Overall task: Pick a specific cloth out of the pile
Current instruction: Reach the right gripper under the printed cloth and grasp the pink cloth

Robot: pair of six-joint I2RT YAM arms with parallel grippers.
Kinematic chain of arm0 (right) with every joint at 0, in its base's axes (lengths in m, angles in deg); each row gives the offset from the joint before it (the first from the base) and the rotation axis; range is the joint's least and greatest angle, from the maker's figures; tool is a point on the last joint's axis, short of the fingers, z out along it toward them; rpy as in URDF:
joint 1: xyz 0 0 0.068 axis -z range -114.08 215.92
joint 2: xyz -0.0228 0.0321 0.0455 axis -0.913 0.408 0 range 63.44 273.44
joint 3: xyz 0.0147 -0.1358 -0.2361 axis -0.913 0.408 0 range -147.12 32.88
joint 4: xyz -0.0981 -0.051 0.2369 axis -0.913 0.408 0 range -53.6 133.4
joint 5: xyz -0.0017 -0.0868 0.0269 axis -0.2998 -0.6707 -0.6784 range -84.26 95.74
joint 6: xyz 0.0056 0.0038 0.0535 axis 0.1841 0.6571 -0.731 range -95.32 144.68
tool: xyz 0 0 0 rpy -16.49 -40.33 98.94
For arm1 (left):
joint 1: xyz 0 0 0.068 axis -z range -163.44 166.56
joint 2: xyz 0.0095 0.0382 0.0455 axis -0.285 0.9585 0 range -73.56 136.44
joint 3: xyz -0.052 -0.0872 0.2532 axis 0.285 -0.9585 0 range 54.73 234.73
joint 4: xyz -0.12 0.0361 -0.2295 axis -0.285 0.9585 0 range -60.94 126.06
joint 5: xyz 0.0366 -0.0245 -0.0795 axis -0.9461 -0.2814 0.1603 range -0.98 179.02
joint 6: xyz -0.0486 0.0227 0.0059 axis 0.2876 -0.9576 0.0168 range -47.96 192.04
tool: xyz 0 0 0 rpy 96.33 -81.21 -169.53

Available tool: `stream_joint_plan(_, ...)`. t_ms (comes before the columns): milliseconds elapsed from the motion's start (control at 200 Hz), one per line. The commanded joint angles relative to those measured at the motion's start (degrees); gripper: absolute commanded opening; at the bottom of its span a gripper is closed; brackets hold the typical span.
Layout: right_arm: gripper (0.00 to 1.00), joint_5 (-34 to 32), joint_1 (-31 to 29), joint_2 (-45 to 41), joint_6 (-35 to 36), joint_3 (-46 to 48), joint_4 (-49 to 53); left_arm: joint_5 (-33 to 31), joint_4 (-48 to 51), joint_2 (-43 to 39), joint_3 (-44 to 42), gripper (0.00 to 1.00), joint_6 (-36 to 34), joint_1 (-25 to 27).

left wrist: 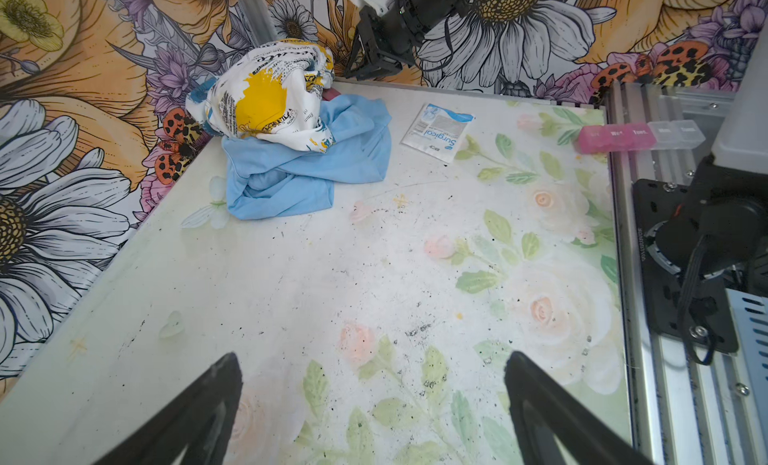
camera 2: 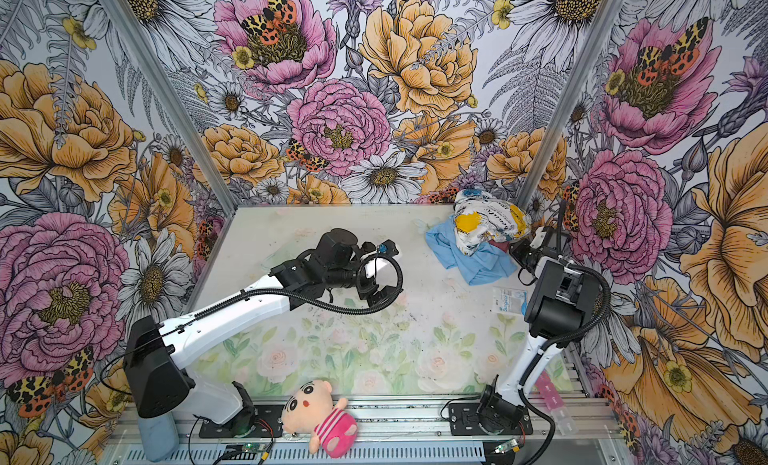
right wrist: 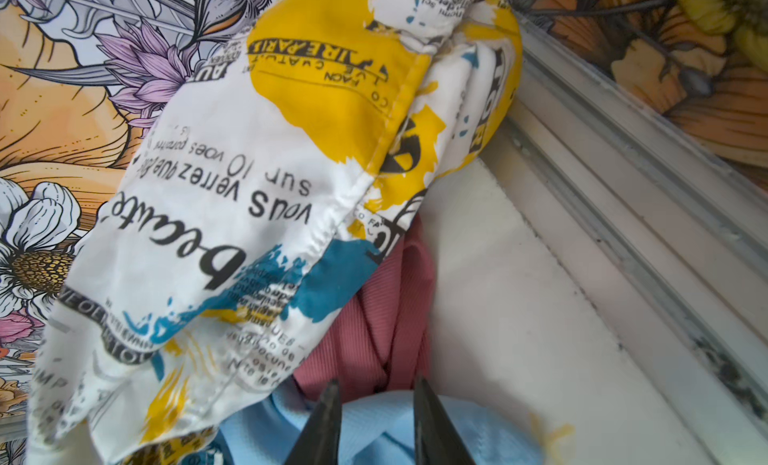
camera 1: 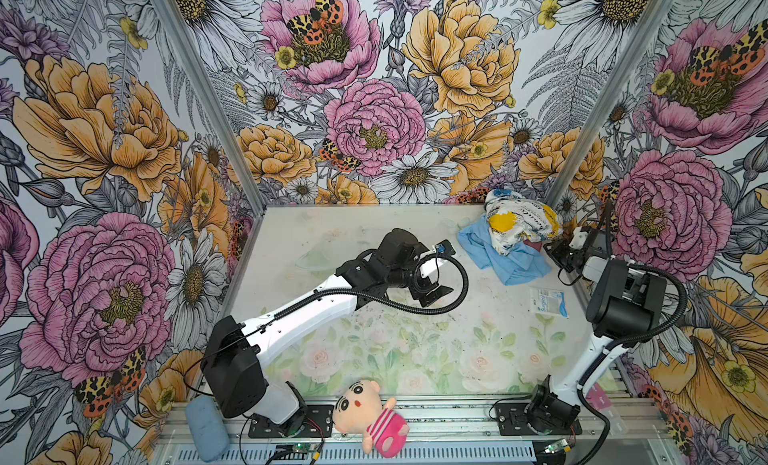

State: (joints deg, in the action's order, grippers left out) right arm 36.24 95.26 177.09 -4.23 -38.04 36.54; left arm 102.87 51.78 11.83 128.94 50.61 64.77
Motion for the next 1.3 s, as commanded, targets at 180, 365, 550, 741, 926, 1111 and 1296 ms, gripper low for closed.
stream_joint_plan(180, 0.30, 0.56, 0.19, 8.23, 0.79, -11.44, 1.89, 2.37, -2.46, 2.04, 0.12, 0.99, 0.79, -2.64)
stream_joint_plan(365, 0.28, 0.00, -0.63, 9.44, -1.15, -12.38, 2.39, 2.87, -2.44, 2.79, 0.67, 0.99, 1.47, -4.42)
stream_joint_plan(550, 0.26, -1.07, -2.02, 9.27, -1.33, -11.22, 3.84, 3.75, -2.45, 3.46, 1.03, 0.99, 2.16, -4.96)
stream_joint_plan(741, 0.20, -2.36, -2.97, 11.09, -1.62, -12.65, 5.66, 4.14, -2.42, 3.39, 0.84, 0.99, 2.28, -5.01)
stream_joint_plan(926, 0.19, -3.47, -3.28, 9.15, -1.69, -10.86, 4.66, 3.86, -2.42, 3.80, 0.67, 0.99, 2.07, -4.92)
stream_joint_plan(1111, 0.23, -5.61, -3.03, 4.38, -1.07, -4.47, 1.44, 4.36, -2.42, 4.01, 0.67, 0.99, 2.50, -4.64)
stream_joint_plan(1296, 0.24, -3.63, -2.77, 6.15, -1.58, -5.65, 2.38, 4.45, -2.46, 3.72, 0.68, 0.99, 2.40, -4.33)
